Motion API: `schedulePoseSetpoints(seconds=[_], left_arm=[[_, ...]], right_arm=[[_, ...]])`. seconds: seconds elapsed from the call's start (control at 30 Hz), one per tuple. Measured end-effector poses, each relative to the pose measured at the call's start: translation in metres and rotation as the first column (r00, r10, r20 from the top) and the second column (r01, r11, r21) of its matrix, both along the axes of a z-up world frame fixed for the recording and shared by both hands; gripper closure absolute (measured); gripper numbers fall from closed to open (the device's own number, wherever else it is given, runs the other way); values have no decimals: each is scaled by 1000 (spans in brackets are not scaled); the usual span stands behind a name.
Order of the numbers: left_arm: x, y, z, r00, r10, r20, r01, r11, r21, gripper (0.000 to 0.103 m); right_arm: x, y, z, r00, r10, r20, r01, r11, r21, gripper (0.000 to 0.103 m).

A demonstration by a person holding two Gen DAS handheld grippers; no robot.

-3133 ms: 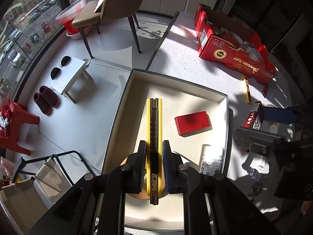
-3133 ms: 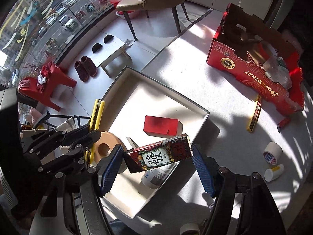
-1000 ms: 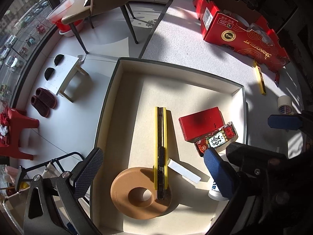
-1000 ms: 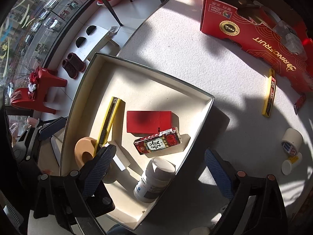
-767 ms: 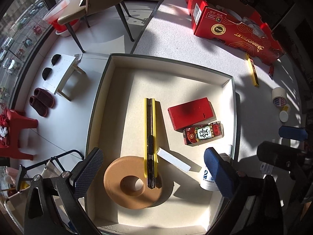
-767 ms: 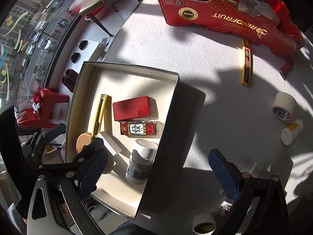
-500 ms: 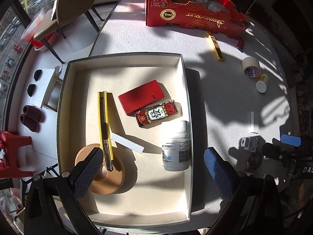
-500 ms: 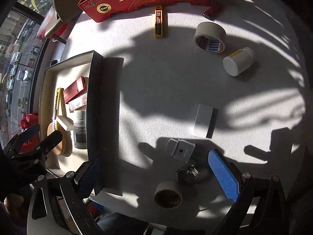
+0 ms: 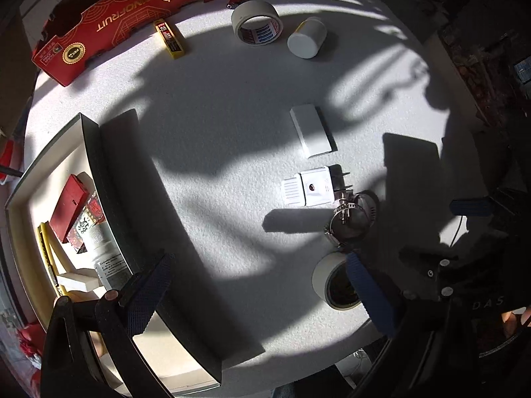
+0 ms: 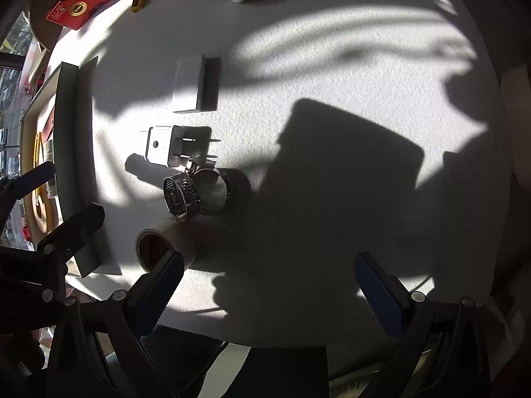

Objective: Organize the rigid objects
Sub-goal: 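Move left tool toward masking tape roll while right tool approaches metal hose clamp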

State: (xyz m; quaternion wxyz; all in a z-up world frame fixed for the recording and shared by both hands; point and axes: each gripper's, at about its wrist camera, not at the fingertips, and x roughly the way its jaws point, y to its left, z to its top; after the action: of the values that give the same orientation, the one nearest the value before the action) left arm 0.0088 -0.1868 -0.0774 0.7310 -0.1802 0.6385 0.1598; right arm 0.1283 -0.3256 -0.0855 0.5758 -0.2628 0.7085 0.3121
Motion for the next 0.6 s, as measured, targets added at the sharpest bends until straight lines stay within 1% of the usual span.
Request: schedulePoseSetpoints(seconds=[0.07,0.13,0.2,0.3,0.4,0.43,0.5,0.53,0.6], left_arm=[[-2,-12,-1,999,-43,-11,43,999,15,0],[-1,-21,-7,997,-75,-35,75,997,1,0],[1,-28,-14,994,-89,-56,89,996,-2,0],[6,-35,-28,992,-93,-89,92,996,-14,0],[10,-37,-43,986,-93,-140,94,996,6,0],[11,-37,-48,983,-92,-159,96,995,21,0],[11,-34,-55,979,-79,-188,88,995,42,0],[10,-32,-57,979,-65,-195,75,996,45,0],[9,-26,-59,979,-37,-200,46,998,39,0]], right_arm=[[6,-8,-3,1000,-23,4,23,1000,-9,0],[13,-14,-6,999,-48,-17,48,999,-9,0],[20,-19,-8,998,-58,-25,58,998,-10,0],[26,-22,-7,999,-47,-25,47,999,5,0],[25,-5,-6,999,-32,-27,33,999,27,0],[17,9,-8,1000,-22,-17,22,999,27,0],[18,23,-11,1000,-2,30,1,1000,17,0],[19,29,-13,999,7,46,-8,1000,8,0],[20,39,-20,999,14,46,-15,1000,1,0]])
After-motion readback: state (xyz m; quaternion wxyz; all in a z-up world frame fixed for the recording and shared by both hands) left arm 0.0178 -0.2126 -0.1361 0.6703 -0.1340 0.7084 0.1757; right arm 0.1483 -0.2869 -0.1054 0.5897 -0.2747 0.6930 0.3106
